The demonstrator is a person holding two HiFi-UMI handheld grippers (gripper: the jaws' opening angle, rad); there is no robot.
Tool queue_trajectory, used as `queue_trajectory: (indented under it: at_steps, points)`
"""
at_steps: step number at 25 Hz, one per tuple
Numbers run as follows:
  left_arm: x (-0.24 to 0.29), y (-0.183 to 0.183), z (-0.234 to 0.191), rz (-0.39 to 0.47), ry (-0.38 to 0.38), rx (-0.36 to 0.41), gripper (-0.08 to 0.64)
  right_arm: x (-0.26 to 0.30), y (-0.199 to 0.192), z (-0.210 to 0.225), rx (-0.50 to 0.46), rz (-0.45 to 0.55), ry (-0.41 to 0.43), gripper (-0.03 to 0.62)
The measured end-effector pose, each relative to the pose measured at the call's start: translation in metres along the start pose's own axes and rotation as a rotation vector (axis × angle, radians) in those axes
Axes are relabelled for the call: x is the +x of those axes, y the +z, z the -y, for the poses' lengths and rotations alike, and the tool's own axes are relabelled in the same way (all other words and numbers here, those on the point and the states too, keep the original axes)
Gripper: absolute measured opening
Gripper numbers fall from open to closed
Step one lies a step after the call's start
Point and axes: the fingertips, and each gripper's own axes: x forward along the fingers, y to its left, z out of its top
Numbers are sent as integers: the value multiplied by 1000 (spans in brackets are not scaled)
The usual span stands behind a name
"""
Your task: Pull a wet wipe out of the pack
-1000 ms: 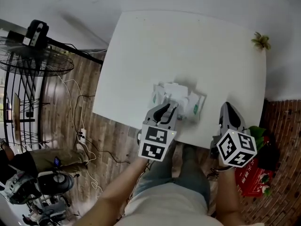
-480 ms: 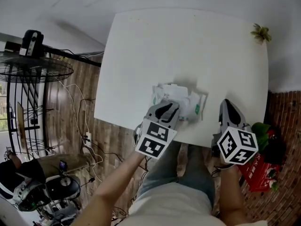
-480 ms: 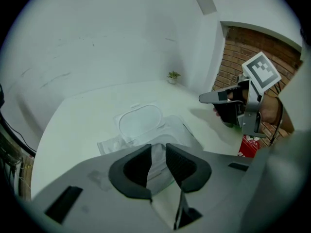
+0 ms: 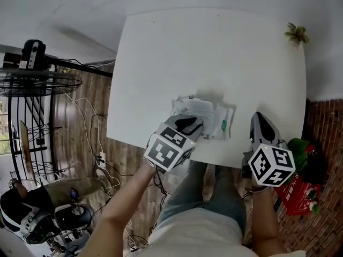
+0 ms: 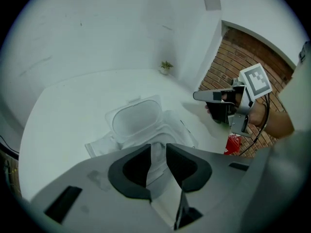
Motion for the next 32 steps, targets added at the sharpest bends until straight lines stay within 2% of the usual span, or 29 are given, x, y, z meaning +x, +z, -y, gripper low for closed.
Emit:
queue_trajectory:
  at_steps: [6,11,18,32]
  points:
    - [3,-3,0,-48,-59,-23,98,0,-1,3,10,-1,-3,2]
    - [4,-5,1,-58,-108,-69,92,2,1,3,17,4,1,2]
    - [5,-6,3,-77,-169,-86,81,5,5,6,24,10,-4,2]
    - [7,-5,3,-89,-191,-85,25,11,9,7,27,10,-6,2]
